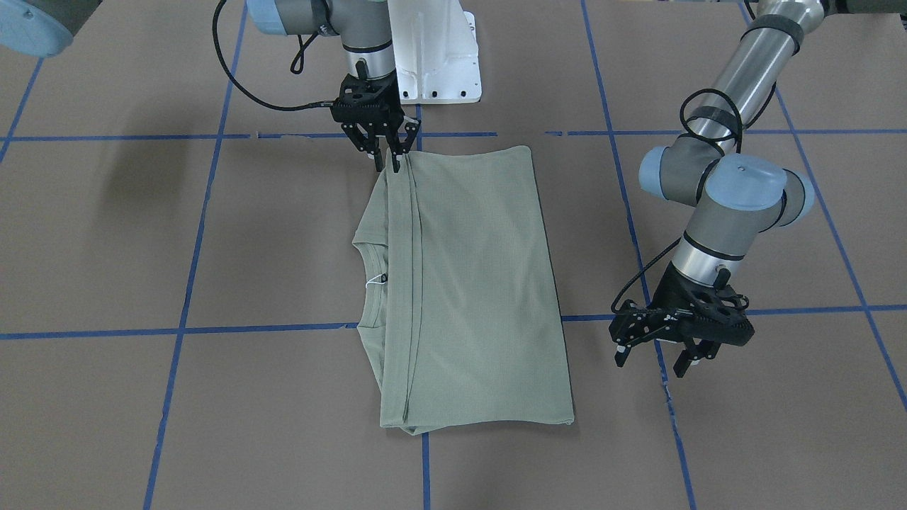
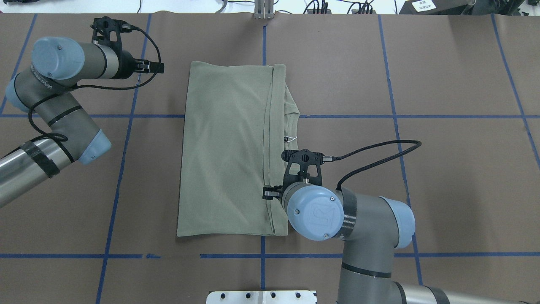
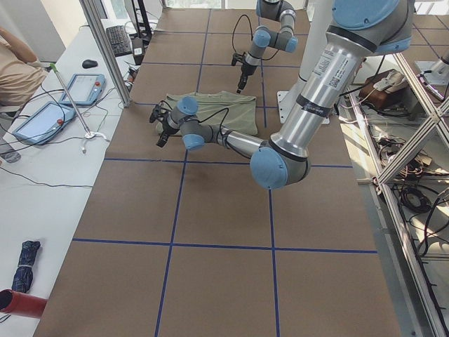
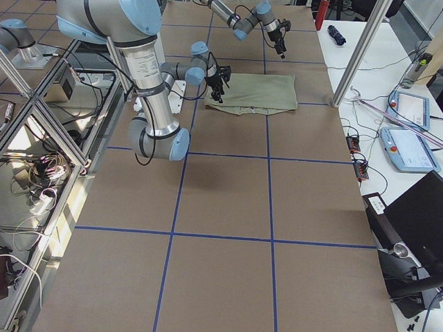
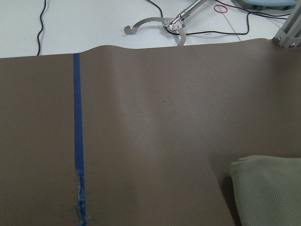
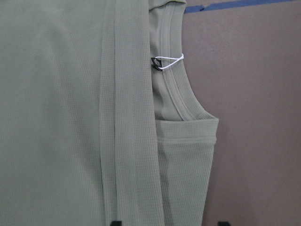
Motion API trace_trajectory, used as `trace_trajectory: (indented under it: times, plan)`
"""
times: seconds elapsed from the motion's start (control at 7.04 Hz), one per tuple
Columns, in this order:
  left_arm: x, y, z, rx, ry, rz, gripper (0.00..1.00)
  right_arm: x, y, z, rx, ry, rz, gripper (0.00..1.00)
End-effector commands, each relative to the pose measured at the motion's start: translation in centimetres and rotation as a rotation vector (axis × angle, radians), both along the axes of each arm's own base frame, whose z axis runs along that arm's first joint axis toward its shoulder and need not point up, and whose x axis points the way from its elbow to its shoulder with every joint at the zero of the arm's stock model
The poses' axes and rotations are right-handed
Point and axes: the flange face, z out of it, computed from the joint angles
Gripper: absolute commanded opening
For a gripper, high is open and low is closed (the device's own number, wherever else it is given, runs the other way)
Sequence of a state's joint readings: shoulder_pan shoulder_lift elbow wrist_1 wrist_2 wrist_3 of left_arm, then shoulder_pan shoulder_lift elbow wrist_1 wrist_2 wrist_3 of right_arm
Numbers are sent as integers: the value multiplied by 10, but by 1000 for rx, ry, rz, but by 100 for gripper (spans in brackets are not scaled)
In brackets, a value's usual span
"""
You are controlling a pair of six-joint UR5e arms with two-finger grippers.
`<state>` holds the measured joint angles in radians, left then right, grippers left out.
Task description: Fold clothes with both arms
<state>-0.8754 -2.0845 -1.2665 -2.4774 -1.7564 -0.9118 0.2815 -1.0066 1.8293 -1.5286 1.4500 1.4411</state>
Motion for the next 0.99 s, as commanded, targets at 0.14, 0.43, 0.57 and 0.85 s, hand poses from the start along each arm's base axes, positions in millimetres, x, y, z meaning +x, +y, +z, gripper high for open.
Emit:
trace_trajectory:
  times: [0.14,0.43,0.57,0.85]
  plan:
    - [7,4,0,-2,1,9,100,-68,-47,-14,19,105,-82,100]
    - [8,5,0,-2,1,12,100,-72,-48,-7,40,222,-155,100]
    - [11,7,2,-5,-1,17,100,-72,-48,-4,39,239,-162,100]
    - [12,7,2,-5,-1,18,100,-70,-50,-1,38,262,-170,100]
